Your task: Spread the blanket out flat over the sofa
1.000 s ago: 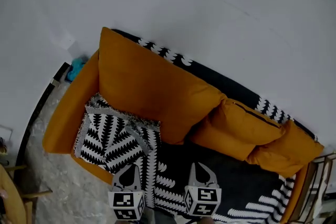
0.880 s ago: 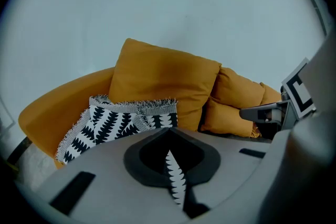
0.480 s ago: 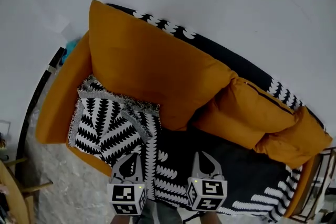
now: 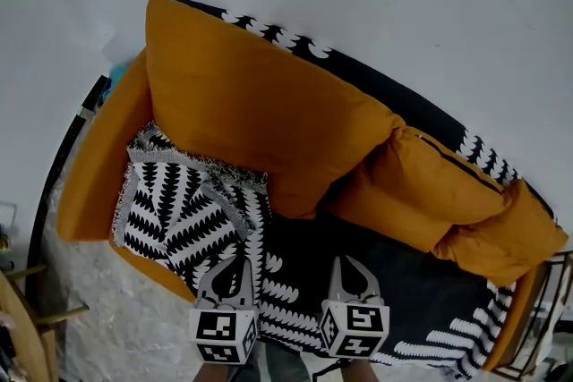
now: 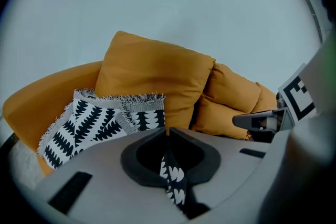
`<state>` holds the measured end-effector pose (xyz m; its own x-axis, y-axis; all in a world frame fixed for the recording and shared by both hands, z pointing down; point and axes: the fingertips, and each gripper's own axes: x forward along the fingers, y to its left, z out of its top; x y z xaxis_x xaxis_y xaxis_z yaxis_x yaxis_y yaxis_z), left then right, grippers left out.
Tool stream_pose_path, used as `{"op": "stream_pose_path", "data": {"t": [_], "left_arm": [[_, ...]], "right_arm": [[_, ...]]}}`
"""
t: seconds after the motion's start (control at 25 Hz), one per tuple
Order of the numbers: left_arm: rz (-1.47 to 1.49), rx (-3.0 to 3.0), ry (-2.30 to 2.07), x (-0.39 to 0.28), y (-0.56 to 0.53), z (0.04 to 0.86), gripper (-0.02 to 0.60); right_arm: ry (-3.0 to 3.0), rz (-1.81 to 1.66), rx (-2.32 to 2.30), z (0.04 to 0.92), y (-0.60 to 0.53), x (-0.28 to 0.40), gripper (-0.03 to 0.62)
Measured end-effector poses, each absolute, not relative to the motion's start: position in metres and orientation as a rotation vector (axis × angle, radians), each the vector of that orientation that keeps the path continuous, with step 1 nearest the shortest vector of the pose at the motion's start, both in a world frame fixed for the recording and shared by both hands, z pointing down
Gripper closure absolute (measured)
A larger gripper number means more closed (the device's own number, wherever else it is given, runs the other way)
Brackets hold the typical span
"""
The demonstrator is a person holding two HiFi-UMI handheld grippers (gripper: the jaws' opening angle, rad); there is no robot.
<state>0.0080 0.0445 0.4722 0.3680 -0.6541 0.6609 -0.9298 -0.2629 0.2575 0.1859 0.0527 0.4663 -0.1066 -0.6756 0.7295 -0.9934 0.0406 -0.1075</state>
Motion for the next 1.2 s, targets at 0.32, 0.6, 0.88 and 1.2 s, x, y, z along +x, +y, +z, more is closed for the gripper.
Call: {"op": "stream_pose_path", "data": {"t": [0.32, 0.6, 0.88, 1.2], "left_arm": [[0.583, 2.013, -1.331, 0.019, 0.040, 0.480, 0.456], [0.598, 2.032, -1.299, 0.031, 0.032, 0.486, 0.406], [0.627, 2.027, -1.301, 0.042, 0.002, 0.506, 0.396], [0.635, 2.019, -1.330, 0.046, -0.029, 0.529, 0.396]], "right_arm": [[-1.810, 0.854, 1.699, 0.468, 0.056, 0.200, 0.589], [-1.778, 0.847, 1.725, 0.465, 0.060, 0.220, 0.589], [-1.736, 0.872, 1.728, 0.476, 0.055, 0.239, 0.589], [-1.721, 0.875, 1.736, 0.489, 0.054, 0.260, 0.589]]}}
